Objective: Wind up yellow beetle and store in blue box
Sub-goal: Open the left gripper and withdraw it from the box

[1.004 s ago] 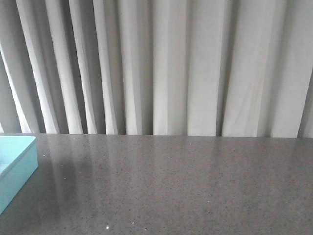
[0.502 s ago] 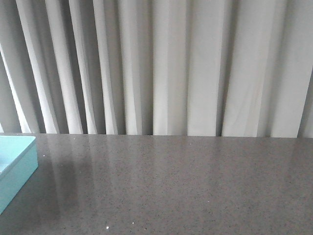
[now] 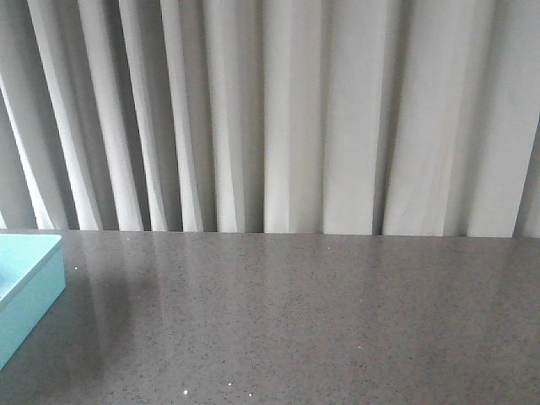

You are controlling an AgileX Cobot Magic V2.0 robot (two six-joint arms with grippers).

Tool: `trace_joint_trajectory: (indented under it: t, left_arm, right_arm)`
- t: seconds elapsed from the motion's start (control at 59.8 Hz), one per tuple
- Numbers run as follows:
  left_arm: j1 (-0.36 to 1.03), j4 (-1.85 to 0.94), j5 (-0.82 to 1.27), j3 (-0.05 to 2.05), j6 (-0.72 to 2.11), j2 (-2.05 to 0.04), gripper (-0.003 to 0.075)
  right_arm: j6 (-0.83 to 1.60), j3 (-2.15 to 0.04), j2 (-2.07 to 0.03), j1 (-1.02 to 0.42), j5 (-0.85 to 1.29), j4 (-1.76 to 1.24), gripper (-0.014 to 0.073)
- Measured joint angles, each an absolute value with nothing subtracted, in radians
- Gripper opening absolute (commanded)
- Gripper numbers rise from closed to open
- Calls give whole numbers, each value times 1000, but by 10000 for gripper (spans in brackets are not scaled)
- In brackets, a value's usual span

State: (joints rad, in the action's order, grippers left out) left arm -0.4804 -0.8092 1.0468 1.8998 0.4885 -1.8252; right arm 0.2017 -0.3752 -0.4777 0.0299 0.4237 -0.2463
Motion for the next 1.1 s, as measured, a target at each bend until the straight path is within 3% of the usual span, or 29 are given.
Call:
trace_joint_trajectory:
  t: [0.134, 0.569, 0.836, 1.104]
  left_arm:
    - [-480, -908, 1144, 1900, 546, -1680, -7]
    - [-480, -947, 1257, 1819, 567, -1179, -7]
    - [-474, -960, 1160, 1415, 595, -829, -6]
    - [-405, -982, 1103, 911, 613, -661, -6]
  right_arm:
    - [202, -375, -478, 30, 424, -246, -7]
    - [202, -375, -478, 30, 424, -246, -7]
    - [202, -375, -478, 30, 424, -246, -7]
    - [202, -375, -478, 30, 424, -246, -7]
